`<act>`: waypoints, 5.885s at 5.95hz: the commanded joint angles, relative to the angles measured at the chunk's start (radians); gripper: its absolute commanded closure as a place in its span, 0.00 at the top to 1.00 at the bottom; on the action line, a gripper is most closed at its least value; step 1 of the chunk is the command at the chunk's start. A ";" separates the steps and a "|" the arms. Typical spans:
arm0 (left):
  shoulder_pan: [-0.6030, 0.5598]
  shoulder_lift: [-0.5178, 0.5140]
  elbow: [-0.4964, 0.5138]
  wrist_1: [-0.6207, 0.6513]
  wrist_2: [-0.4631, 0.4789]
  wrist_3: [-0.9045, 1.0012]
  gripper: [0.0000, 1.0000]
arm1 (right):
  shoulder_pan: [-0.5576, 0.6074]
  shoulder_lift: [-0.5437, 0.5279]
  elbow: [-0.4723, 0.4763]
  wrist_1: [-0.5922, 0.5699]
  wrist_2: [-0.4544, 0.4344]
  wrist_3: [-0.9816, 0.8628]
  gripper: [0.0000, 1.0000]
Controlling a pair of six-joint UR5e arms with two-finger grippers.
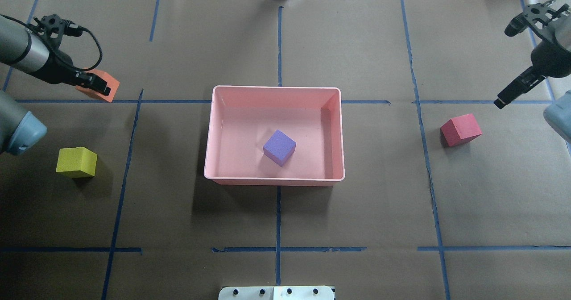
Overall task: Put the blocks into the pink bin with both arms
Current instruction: 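Drop the orange cube in the bin with left gripper while right nears pink cube, then lower the right gripper onto the pink cube and close on it, then carry the pink cube into the bin with right gripper while left nears yellow cube, then grasp the yellow cube with the left gripper while the right gripper withdraws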
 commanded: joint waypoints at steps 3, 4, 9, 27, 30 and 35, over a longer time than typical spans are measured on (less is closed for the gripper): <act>0.360 -0.337 -0.188 0.485 0.255 -0.430 0.55 | -0.004 -0.054 -0.012 0.098 -0.001 -0.002 1.00; 0.418 -0.357 -0.165 0.484 0.333 -0.478 1.00 | -0.016 -0.045 -0.013 0.098 -0.001 0.045 1.00; 0.423 -0.345 -0.169 0.484 0.343 -0.479 1.00 | -0.203 0.074 -0.085 0.148 -0.117 0.438 1.00; 0.067 0.216 -0.368 0.359 0.102 0.405 1.00 | -0.564 0.612 -0.076 -0.064 -0.298 1.296 1.00; 0.075 0.397 -0.338 0.083 0.116 -0.050 1.00 | -0.469 0.589 -0.071 -0.148 -0.259 1.051 1.00; 0.229 0.406 -0.169 -0.107 0.196 -0.255 1.00 | -0.446 0.545 -0.061 -0.138 -0.255 0.994 1.00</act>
